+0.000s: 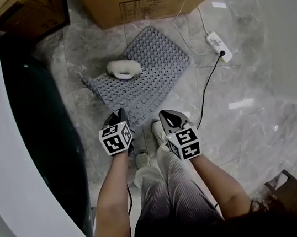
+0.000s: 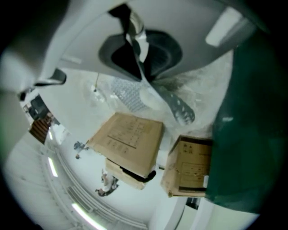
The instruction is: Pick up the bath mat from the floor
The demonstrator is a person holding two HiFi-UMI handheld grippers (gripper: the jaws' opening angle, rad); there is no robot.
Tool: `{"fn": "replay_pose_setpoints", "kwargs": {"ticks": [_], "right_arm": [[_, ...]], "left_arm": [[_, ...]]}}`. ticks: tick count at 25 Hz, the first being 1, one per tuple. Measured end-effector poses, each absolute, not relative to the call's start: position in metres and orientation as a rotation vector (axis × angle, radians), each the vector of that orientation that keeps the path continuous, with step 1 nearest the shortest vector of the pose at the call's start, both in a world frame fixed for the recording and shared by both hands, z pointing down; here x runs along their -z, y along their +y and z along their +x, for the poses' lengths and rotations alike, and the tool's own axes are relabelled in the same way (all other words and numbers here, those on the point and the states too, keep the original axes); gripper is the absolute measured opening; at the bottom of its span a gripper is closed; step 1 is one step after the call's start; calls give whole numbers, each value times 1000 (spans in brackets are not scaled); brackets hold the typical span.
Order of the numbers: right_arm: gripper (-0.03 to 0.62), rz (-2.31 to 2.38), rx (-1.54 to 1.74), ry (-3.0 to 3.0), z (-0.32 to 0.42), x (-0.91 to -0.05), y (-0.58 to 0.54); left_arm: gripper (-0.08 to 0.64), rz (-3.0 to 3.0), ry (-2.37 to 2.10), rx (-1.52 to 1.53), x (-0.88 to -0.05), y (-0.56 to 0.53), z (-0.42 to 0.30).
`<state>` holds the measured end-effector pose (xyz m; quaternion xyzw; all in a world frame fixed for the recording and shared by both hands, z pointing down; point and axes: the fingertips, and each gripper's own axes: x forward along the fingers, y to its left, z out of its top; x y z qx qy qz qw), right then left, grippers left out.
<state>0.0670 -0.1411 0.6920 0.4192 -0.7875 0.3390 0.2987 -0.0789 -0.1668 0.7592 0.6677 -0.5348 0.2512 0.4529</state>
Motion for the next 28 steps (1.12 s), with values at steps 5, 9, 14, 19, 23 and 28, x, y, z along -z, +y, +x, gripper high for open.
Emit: {"fn": "replay_pose_setpoints", "kwargs": {"ticks": [5, 9, 14, 19, 23, 28], "right_arm": [[-2, 1111, -880, -2108, 67, -657, -148], [-2, 1113, -881, -2102, 70, -636, -147], [-2, 1096, -867, -2108, 69, -602, -147], [-2, 1101, -837, -2123, 75, -568, -156], [-2, 1118, -824, -2145, 78, -543, -164], [-2, 1144, -829, -2150, 81, -520, -165]], "left_arm": [[21, 1665, -1321, -625, -718, -173, -80], [20, 1708, -1305, -633, -684, -174, -76], [20, 1755, -1287, -652, -639, -176, -71], [18, 1790, -1291, -640, -595, -181, -65], [18, 1789, -1303, -647, -571, -179, -74], [18, 1811, -1327, -641, -537, -172, -90]]}}
